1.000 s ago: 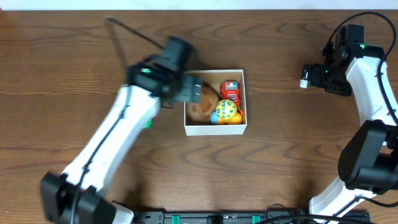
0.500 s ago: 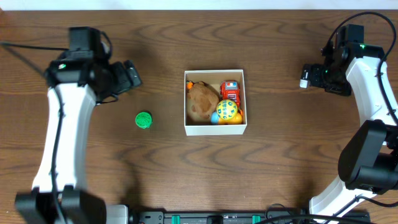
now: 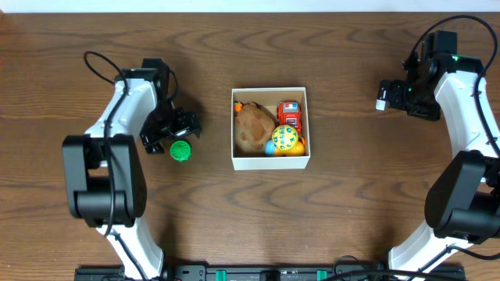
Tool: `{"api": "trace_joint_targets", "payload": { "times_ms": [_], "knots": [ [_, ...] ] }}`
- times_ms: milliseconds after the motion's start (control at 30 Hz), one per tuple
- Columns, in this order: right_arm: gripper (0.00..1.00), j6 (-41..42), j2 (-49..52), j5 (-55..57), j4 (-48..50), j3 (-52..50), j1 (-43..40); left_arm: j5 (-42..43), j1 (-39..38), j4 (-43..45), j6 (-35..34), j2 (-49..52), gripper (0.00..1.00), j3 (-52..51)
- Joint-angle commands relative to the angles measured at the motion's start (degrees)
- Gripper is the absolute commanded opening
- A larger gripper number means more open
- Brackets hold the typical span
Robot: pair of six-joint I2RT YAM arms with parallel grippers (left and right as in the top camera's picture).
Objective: Pack container
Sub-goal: 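Move the left gripper to the green spiky disc and grasp it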
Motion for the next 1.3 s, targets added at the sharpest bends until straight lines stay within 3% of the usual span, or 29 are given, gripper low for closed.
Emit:
{"api": "trace_joint_targets", "payload": {
  "times_ms": [0, 767, 1067, 1267],
  "knots": [
    [0.99, 0.74, -1.14, -0.50, -0.07, 0.96, -0.37, -1.11, 0.02, -0.39, -0.74, 1.68, 0.98, -0.13],
    [0.99, 0.74, -1.14, -0.11, -0.13, 0.96, -0.37, -1.38, 0.04, 4.74, -0.70, 2.62, 1.00, -5.14],
    [0.99, 0.74, -1.14, -0.11, -0.48, 0.96, -0.37, -1.38, 0.04, 5.51, -0.09, 2.62, 0.81, -5.16],
    [0.99, 0.74, -1.14, -0.11, -0.48, 0.96, -0.37, -1.38, 0.02, 5.51, -0.07, 2.62, 0.62, -5.14]
  ]
}}
